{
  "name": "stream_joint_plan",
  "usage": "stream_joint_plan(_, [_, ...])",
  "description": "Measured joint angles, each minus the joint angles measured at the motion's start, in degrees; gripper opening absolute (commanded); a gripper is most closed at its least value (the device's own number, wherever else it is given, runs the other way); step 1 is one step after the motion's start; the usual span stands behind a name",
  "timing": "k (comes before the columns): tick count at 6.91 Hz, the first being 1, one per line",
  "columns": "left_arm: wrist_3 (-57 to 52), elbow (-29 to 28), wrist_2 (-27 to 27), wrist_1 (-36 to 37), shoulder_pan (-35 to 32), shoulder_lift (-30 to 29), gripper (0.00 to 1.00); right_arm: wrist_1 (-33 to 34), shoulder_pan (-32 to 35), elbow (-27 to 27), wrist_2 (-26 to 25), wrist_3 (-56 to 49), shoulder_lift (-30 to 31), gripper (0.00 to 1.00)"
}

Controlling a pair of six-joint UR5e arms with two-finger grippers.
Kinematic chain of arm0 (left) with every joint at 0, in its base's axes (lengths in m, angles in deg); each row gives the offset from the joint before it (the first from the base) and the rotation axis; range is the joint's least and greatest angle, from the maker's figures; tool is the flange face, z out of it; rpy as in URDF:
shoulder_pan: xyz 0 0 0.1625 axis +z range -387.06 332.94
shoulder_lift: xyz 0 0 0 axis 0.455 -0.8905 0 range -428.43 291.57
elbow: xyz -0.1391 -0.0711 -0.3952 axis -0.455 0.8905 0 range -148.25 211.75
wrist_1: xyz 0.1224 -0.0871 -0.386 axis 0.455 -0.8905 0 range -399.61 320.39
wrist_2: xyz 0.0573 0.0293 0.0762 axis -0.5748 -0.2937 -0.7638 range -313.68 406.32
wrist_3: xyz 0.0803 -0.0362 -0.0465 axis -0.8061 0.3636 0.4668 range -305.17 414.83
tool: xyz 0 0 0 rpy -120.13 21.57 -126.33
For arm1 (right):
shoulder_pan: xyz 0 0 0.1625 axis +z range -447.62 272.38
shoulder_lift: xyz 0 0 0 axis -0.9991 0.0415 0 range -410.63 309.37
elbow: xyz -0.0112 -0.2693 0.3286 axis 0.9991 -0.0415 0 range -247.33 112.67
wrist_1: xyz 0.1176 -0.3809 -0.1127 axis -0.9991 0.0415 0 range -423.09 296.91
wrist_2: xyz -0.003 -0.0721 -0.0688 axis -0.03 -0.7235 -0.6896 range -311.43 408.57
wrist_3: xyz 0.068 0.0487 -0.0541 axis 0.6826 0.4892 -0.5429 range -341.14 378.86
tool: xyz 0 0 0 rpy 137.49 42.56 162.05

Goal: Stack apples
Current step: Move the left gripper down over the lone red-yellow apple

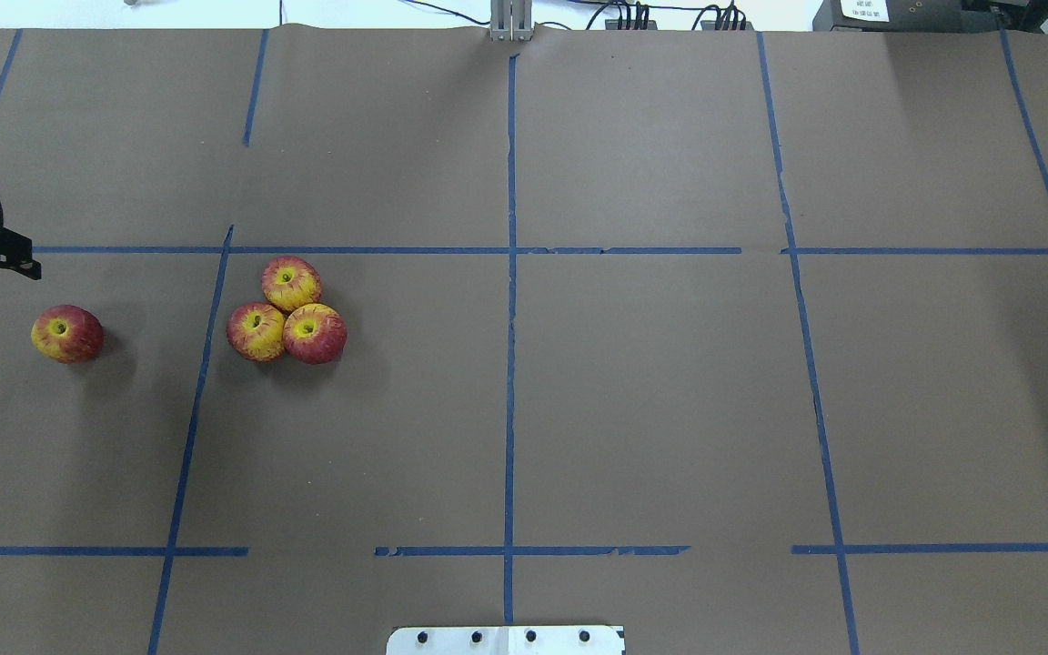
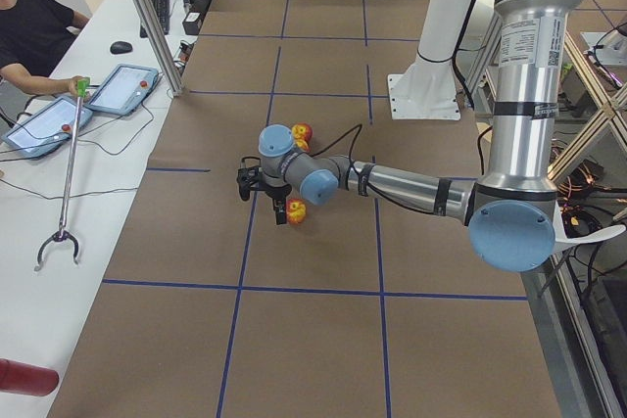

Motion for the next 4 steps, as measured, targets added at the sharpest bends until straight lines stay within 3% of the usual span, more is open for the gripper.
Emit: stream_joint_plan(4, [3.22,-0.98,-4.17,0.12,6.68,-1.86,1.00,-0.01,0.00,0.00,0.00,0.00,0.00,1.00])
